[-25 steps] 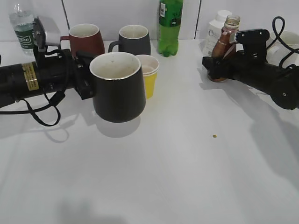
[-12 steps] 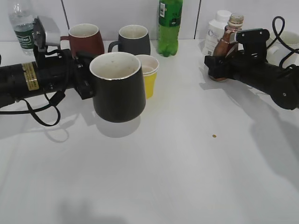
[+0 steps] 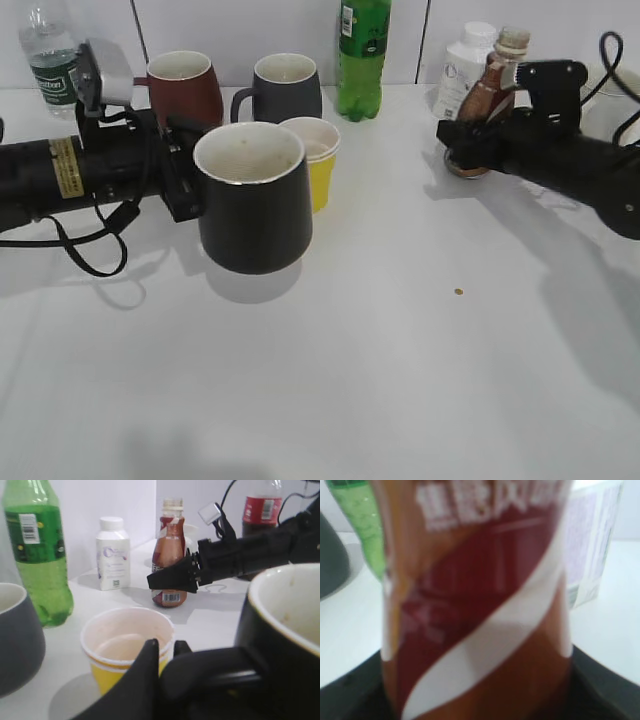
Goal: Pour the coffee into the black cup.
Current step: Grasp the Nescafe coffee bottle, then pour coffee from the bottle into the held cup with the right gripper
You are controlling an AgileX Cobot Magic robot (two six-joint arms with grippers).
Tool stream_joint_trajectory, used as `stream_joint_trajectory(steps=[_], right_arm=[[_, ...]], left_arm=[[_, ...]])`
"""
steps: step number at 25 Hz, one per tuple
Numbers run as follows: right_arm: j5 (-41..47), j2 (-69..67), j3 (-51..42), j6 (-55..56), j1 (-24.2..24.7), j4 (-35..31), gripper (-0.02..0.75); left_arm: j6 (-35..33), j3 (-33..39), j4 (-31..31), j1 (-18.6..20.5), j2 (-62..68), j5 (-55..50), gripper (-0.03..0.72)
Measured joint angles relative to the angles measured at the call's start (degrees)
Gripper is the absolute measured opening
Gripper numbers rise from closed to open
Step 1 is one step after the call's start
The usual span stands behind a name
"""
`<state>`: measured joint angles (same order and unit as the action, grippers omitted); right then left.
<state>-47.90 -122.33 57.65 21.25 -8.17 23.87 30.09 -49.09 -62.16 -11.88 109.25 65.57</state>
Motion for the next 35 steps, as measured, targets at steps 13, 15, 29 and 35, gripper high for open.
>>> stream_joint_trajectory(steps=[13,15,29,35], right_arm=[[-0.4,21.73,-13.47,0.14,-0.05,16.57,0.531],[-0.4,25.34,-15.31,0.14,-0.05,17.26,0.53],[2.23,44.45,-17.9,-15.82,-0.05,25.63,0.53],[3.92,45.33,-17.9,-18.75,-0.05,28.59,0.53]], left_arm=[[0.41,-1.64,-0.32,-7.98,0.0,-1.33,0.056],[0.41,-3.21,-0.32,-9.2,0.0,-1.33,0.056],[2.12,-9.68,3.69,-18.21,0.0,-7.02,0.056],[2.12,-9.68,4.1,-19.28,0.0,-7.41,0.056]])
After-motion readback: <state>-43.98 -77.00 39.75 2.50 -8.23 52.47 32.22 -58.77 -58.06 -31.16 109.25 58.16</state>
